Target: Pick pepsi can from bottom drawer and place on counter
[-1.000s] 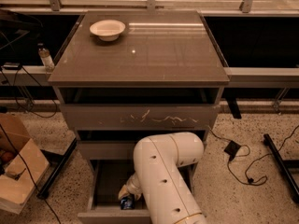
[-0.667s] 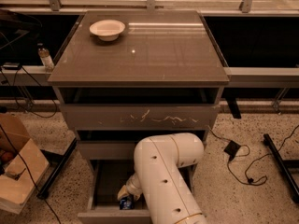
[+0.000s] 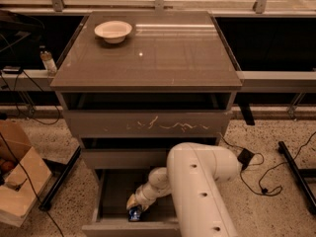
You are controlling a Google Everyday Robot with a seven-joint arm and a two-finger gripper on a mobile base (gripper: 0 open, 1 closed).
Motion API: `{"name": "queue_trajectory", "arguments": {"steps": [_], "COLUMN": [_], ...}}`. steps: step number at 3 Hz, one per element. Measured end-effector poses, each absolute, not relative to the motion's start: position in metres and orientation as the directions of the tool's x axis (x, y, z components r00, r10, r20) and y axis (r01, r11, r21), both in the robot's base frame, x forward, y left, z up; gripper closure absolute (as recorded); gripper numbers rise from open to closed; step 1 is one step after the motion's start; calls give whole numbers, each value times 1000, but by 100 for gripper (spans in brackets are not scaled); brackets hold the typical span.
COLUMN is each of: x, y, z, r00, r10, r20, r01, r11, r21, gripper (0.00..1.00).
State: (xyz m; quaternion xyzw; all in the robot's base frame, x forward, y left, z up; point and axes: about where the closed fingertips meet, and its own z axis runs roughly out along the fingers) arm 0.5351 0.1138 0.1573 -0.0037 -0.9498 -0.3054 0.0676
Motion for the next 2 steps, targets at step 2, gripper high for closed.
{"name": "queue_trajectory", "arguments": {"steps": [2], "x": [506], "y": [119], "z": [233], "r00": [-990], "r10": [-119], "r20": [-78], "r01": [-131], "r11": [557], "r21": [820], "gripper": [100]}}
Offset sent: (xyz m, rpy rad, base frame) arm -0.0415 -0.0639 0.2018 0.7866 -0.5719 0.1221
